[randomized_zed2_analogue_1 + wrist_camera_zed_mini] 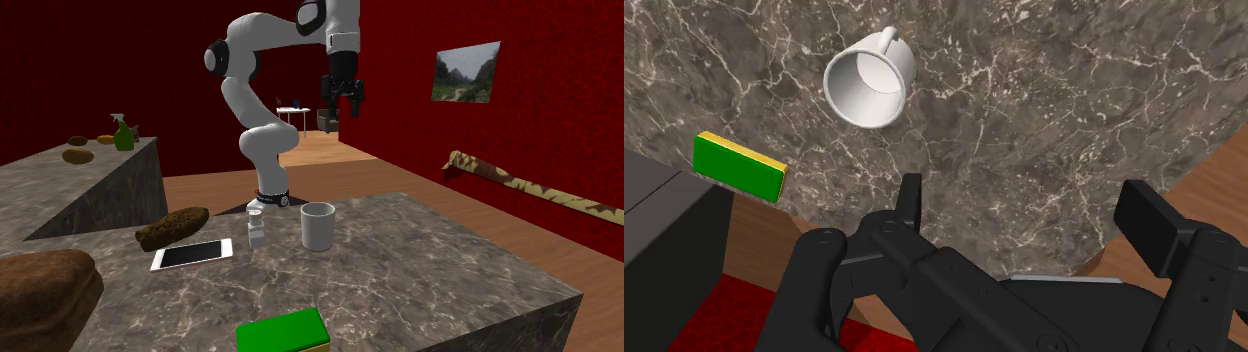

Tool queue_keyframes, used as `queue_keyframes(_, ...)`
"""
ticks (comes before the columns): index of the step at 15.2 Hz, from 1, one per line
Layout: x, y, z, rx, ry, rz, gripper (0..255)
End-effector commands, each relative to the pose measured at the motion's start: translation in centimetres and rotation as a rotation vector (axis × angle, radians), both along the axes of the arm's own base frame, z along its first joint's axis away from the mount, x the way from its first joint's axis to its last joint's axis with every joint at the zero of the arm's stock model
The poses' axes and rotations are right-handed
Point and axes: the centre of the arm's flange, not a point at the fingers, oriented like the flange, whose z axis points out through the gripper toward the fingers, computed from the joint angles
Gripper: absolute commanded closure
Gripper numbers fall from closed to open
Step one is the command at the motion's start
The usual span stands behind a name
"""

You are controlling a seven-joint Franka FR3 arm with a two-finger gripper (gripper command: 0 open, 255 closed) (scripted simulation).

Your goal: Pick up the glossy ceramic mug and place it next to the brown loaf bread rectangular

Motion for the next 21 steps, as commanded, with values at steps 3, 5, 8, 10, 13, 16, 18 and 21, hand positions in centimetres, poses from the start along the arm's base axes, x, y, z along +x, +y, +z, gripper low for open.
queue_keyframes(3,0.3,-2.1,-1.8,0.014,0.008,-0.004,0)
queue_keyframes(5,0.7,-4.1,-3.7,0.028,0.017,-0.009,0)
queue_keyframes(8,1.1,-7.1,-6.6,0.05,0.029,-0.016,0)
queue_keyframes(10,1.3,-9.1,-8.5,0.064,0.038,-0.02,0)
queue_keyframes(13,1.7,-12.0,-11.5,0.085,0.05,-0.027,0)
queue_keyframes(16,2.0,-14.8,-14.5,0.107,0.063,-0.034,0)
queue_keyframes(18,2.1,-16.7,-16.6,0.121,0.071,-0.038,0)
queue_keyframes(21,2.3,-19.4,-19.8,0.142,0.084,-0.045,0)
